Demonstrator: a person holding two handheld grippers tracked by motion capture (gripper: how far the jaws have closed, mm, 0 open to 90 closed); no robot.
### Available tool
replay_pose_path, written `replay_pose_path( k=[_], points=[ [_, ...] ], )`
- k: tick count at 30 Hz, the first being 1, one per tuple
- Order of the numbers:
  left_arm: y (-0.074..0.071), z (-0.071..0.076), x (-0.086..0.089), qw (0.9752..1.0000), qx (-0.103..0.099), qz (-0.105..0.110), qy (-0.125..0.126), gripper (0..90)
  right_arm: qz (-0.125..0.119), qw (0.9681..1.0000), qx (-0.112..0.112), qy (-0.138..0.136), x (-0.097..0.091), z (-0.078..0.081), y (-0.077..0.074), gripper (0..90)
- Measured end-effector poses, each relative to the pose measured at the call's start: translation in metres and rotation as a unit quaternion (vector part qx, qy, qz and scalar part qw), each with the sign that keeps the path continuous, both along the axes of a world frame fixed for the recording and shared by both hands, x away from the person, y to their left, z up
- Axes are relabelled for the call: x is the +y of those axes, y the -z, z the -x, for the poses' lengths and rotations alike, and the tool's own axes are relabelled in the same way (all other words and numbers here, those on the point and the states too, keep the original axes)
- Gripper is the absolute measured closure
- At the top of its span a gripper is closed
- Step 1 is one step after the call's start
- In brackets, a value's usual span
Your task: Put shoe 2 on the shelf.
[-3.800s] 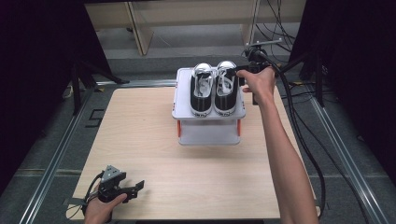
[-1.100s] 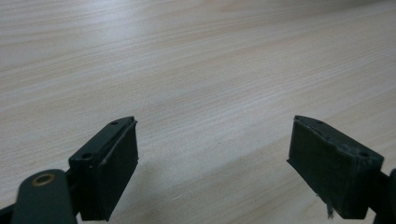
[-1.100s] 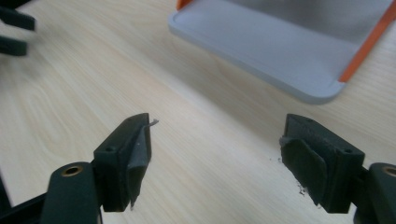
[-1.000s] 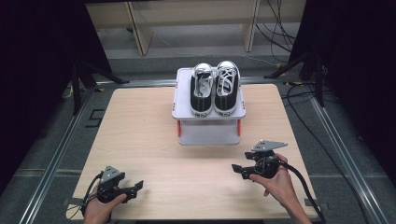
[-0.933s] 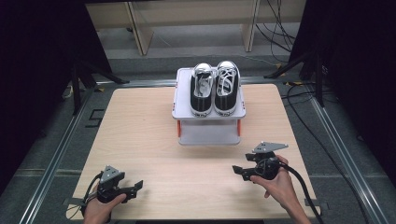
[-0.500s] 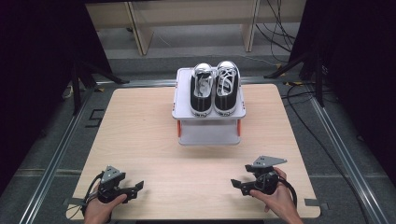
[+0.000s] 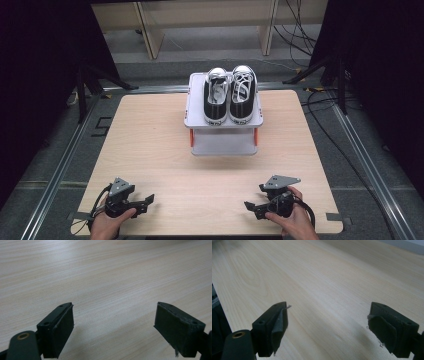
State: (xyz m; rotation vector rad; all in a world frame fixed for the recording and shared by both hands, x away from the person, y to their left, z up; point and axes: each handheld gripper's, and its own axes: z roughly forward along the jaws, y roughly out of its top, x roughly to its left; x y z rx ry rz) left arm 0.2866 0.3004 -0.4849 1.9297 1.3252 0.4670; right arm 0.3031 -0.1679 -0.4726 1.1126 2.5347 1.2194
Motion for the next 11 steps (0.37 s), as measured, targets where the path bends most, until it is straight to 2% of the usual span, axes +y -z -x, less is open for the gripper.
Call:
replay_pose_path(
  k=[2, 4, 6, 8, 11],
  points=[
    [0.0, 0.0001, -0.0002, 1.0, 0.001, 0.005, -0.001, 15.3, 0.001, 0.9999, -0.009, -0.01, 0.0001, -0.002, 0.0015, 17.2],
    [0.0002, -0.0001, 0.0, 1.0, 0.001, 0.004, 0.0, 15.3, 0.006, 0.9999, -0.008, -0.01, 0.0004, -0.002, 0.0015, 17.2],
    [0.0, 0.0, -0.0001, 1.0, 0.001, 0.004, 0.0, 15.3, 0.004, 1.0, 0.002, 0.0, 0.0008, -0.0005, 0.0002, 17.2],
    [0.0002, -0.0001, -0.0002, 1.0, 0.001, 0.004, 0.0, 15.3, 0.008, 0.9999, -0.01, -0.002, 0.0, -0.0015, 0.0001, 17.2],
    [0.0002, -0.0002, -0.0001, 1.0, 0.001, 0.003, 0.0, 15.3, 0.008, 0.9999, -0.011, -0.002, -0.0003, -0.002, 0.0002, 17.3]
  ],
)
